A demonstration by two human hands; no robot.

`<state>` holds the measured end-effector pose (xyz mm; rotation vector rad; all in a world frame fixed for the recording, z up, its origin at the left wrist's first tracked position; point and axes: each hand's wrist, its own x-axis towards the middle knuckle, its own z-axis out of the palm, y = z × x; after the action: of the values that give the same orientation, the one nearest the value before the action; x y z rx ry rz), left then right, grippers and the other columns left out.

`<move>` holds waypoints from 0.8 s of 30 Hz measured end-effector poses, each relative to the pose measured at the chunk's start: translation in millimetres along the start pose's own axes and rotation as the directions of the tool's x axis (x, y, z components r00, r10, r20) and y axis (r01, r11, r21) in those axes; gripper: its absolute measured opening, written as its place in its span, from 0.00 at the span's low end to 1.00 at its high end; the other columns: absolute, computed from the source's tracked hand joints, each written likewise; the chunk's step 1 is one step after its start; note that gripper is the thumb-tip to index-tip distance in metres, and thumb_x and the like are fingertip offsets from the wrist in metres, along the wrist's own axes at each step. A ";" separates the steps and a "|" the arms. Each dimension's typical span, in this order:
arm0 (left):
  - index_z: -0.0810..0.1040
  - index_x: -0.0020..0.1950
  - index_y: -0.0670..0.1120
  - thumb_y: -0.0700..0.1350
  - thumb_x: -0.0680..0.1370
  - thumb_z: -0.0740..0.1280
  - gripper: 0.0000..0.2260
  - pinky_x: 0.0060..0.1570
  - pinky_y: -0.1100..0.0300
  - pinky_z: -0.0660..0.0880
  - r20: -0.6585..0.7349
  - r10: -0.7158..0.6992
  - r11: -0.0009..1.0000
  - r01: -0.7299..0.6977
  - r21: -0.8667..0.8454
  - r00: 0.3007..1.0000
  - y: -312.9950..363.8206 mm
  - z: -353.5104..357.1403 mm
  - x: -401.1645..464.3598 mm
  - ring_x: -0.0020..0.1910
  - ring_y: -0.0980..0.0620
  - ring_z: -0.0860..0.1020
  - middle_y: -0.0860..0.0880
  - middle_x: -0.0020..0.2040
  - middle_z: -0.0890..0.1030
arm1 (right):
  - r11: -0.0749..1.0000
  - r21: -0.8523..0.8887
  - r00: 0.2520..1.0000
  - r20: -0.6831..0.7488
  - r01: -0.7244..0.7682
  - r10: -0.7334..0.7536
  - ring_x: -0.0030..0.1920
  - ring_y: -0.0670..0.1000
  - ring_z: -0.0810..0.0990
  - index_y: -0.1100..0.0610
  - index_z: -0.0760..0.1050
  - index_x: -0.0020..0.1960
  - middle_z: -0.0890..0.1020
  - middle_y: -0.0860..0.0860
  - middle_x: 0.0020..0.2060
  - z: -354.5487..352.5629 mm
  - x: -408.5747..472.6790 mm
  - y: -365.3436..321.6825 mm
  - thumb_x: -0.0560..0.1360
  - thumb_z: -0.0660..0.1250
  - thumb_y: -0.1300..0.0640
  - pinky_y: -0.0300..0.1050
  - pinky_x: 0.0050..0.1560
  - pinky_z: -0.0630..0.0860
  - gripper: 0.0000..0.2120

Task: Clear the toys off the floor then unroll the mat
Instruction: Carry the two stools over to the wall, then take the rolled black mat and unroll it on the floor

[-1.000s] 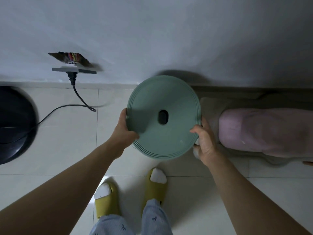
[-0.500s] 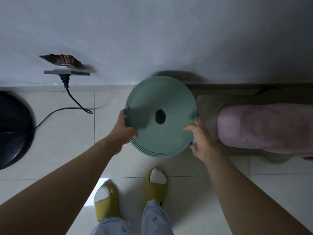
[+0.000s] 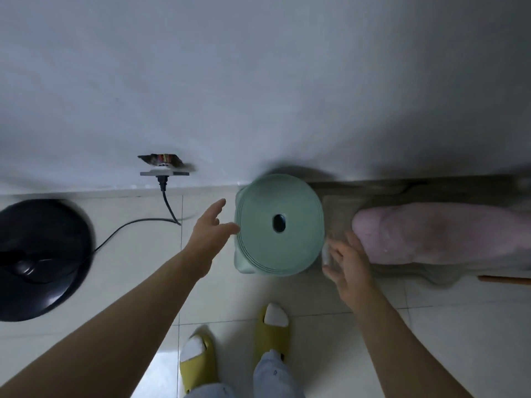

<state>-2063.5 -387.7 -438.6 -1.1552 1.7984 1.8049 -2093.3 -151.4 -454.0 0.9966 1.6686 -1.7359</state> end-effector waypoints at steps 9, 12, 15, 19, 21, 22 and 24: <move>0.63 0.73 0.51 0.35 0.75 0.65 0.28 0.61 0.54 0.65 0.061 0.218 0.972 -0.222 0.081 0.974 71.5 -56.3 -121.3 0.71 0.49 0.64 0.50 0.73 0.65 | 0.976 0.067 0.978 -0.003 0.209 -0.209 0.64 0.53 0.69 0.47 0.62 0.71 0.67 0.54 0.70 -2.4 -156.4 -38.2 0.77 0.61 0.61 0.58 0.65 0.67 0.24; 0.64 0.72 0.52 0.36 0.75 0.65 0.27 0.61 0.54 0.65 0.102 0.295 0.948 -0.304 0.091 0.950 93.7 -71.8 -170.7 0.70 0.48 0.65 0.49 0.73 0.65 | 0.948 0.105 0.954 -0.048 0.301 -0.297 0.63 0.54 0.69 0.48 0.62 0.71 0.67 0.54 0.70 -8.8 -215.2 -45.1 0.77 0.60 0.60 0.53 0.59 0.70 0.23; 0.65 0.72 0.52 0.37 0.75 0.66 0.27 0.60 0.54 0.65 0.139 0.353 0.927 -0.366 0.082 0.925 109.4 -80.6 -211.3 0.70 0.48 0.66 0.48 0.73 0.65 | 0.924 0.132 0.933 -0.078 0.360 -0.352 0.60 0.52 0.70 0.45 0.64 0.68 0.67 0.54 0.69 -15.3 -264.3 -46.0 0.77 0.61 0.58 0.51 0.54 0.70 0.22; 0.65 0.72 0.51 0.37 0.75 0.66 0.26 0.61 0.54 0.65 0.184 0.404 0.904 -0.422 0.068 0.896 124.4 -82.9 -260.4 0.70 0.48 0.66 0.50 0.72 0.66 | 0.905 0.158 0.918 -0.104 0.394 -0.382 0.61 0.52 0.71 0.43 0.66 0.65 0.69 0.53 0.68 -27.4 -317.1 -46.1 0.76 0.63 0.58 0.55 0.61 0.68 0.21; 0.66 0.71 0.51 0.37 0.75 0.66 0.26 0.63 0.53 0.65 0.201 0.426 0.893 -0.446 0.064 0.882 127.1 -81.8 -285.0 0.70 0.48 0.66 0.50 0.72 0.66 | 0.895 0.162 0.909 -0.112 0.416 -0.402 0.57 0.50 0.73 0.46 0.65 0.67 0.71 0.53 0.66 -37.6 -339.3 -47.2 0.76 0.62 0.59 0.53 0.59 0.68 0.21; 0.66 0.71 0.51 0.37 0.75 0.66 0.26 0.65 0.52 0.64 0.207 0.433 0.888 -0.454 0.068 0.877 126.9 -81.5 -297.7 0.70 0.48 0.66 0.51 0.72 0.66 | 0.889 0.168 0.904 -0.118 0.426 -0.411 0.55 0.49 0.74 0.46 0.65 0.67 0.72 0.53 0.66 -43.8 -351.9 -47.3 0.76 0.62 0.60 0.53 0.58 0.69 0.21; 0.66 0.71 0.50 0.37 0.75 0.66 0.25 0.66 0.51 0.64 0.209 0.449 0.880 -0.470 0.065 0.869 126.2 -79.9 -313.0 0.70 0.47 0.67 0.50 0.72 0.66 | 0.876 0.174 0.892 -0.144 0.449 -0.429 0.56 0.51 0.73 0.45 0.67 0.62 0.71 0.54 0.65 -54.1 -366.6 -49.6 0.76 0.61 0.62 0.53 0.56 0.70 0.18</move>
<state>-1941.0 -387.5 -114.1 -0.5094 2.1563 1.9438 -1909.3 -135.5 -128.9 0.8452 1.9252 -2.2219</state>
